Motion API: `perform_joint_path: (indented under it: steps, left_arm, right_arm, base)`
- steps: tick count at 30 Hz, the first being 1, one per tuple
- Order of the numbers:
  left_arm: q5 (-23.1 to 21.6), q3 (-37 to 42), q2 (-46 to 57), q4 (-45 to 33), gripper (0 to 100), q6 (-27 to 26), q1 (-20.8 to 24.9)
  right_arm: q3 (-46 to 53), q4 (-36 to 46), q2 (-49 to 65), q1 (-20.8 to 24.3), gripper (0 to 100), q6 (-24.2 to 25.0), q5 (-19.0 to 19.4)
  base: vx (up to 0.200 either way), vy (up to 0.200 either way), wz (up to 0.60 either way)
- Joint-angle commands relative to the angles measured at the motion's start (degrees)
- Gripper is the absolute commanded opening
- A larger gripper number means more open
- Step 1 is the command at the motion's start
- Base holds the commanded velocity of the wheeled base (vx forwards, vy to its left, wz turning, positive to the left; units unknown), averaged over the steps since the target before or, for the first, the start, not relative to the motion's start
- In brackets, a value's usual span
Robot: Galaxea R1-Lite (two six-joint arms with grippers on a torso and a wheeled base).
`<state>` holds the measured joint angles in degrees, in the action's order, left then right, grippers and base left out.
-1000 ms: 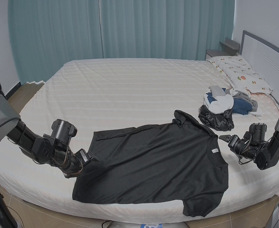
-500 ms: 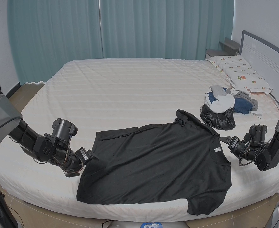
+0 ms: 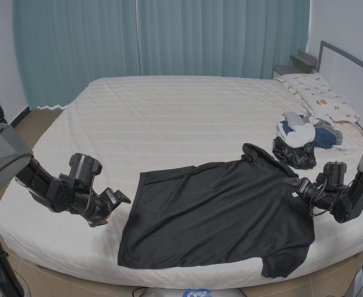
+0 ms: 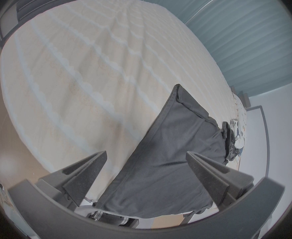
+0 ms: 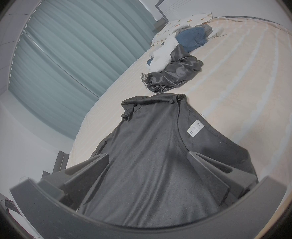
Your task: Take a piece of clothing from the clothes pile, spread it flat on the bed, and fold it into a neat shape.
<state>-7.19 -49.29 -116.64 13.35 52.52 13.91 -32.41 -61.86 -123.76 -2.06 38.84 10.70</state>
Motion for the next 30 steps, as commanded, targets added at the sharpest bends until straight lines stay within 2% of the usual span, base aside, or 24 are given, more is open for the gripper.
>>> perform_joint_path:
  steps: [1,5,10,16,22,30]
  left_arm:
    - [0.0,-2.7,-1.8,0.3,100,2.5,0.5]
    - [0.1,-5.6,-3.2,0.3,100,4.2,1.3]
    - [0.6,-13.3,-6.2,0.2,100,6.6,2.4]
    - [0.9,-22.6,-14.4,0.1,100,6.7,3.0]
    - [5.3,-33.4,-22.9,-0.4,100,6.5,4.2]
    - [6.0,-41.2,-27.7,-0.6,100,6.4,4.7]
  right_arm:
    - [0.1,0.0,0.1,0.1,100,0.0,0.0]
    - [0.1,0.0,-0.1,0.1,100,-0.1,0.0]
    - [0.1,0.0,-0.1,0.1,100,-0.2,0.0]
    - [0.2,-0.1,-0.9,0.8,100,-0.4,-0.1]
    - [0.1,-0.1,-1.4,0.8,100,-0.5,-0.1]
    - [-0.2,-0.2,-2.2,1.4,100,-0.7,-0.3]
  base:
    - [0.200,0.000,0.00]
    - [0.050,0.000,0.00]
    - [0.000,0.000,0.00]
    - [0.000,0.000,0.00]
    - [0.000,0.000,0.00]
    - [0.000,0.000,0.00]
